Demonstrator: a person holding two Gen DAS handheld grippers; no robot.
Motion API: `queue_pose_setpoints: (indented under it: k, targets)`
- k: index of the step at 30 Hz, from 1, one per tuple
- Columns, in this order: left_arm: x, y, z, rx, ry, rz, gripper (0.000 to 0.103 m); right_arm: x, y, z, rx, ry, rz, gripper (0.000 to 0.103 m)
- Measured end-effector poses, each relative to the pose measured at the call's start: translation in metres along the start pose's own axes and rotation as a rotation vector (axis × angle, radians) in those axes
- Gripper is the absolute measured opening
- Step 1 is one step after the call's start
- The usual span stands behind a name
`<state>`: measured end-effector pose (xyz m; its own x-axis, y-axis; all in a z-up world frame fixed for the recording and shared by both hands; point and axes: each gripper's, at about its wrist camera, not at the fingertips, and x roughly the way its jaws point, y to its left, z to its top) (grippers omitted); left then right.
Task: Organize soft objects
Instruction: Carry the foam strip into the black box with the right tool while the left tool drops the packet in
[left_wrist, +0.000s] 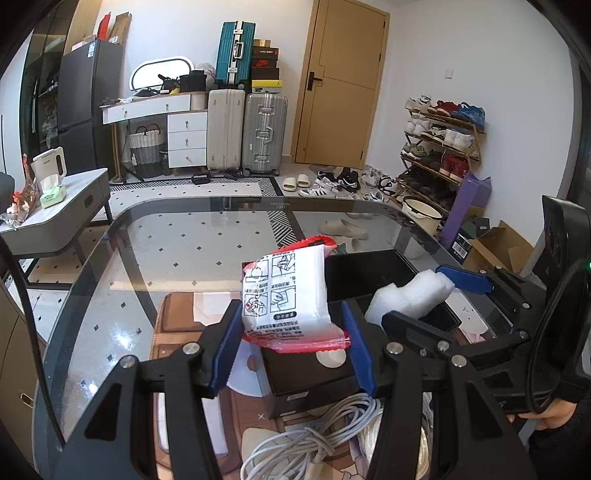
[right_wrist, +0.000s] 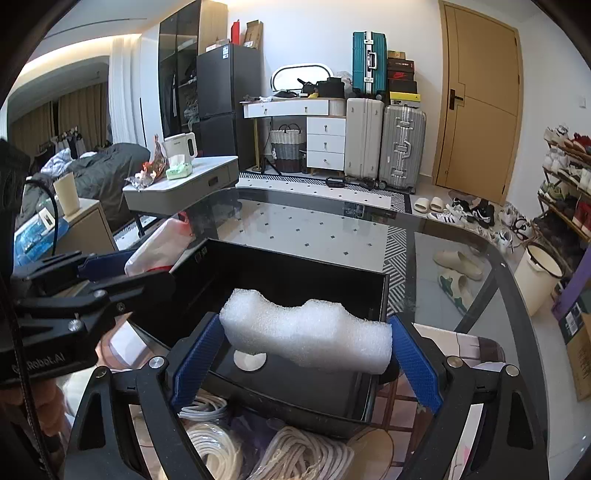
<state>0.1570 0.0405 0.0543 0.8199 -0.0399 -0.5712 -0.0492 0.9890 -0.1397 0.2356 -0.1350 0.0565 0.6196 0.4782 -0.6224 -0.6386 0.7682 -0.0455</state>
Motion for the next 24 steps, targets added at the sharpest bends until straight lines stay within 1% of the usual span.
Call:
queue_pose_setpoints:
  k: [2,5,6,11,12,15,17,24]
  targets:
    - [0.001,0.002,0.001,-0.005,0.002,-0.006,0.053,0.003,0.002,-0.002,-0.018,0.005,-0.006,0.091]
    - [0.003,-0.001,0.003,-0.002,0.005,-0.013,0.053,0.009,0.005,-0.007,-0.037,0.036,-0.011,0.092]
    - [0.003,-0.002,0.003,0.001,0.005,-0.013,0.053,0.009,0.005,-0.007,-0.028,0.029,-0.008,0.092]
    - [0.006,-0.004,0.004,0.009,0.015,-0.024,0.053,0.010,0.001,-0.008,0.006,0.051,0.009,0.094]
    - [0.006,-0.004,0.004,0.011,0.017,-0.025,0.053,0.010,0.000,-0.008,0.018,0.061,0.018,0.094]
    - [0.005,-0.004,0.001,0.020,0.021,-0.033,0.053,0.012,-0.013,-0.013,0.102,0.101,0.096,0.094]
    - [0.006,-0.006,0.001,0.028,0.026,-0.037,0.053,0.011,-0.015,-0.017,0.112,0.101,0.116,0.095]
    - [0.008,-0.011,0.000,0.044,0.040,-0.046,0.053,0.004,-0.004,-0.016,0.056,0.100,0.088,0.095]
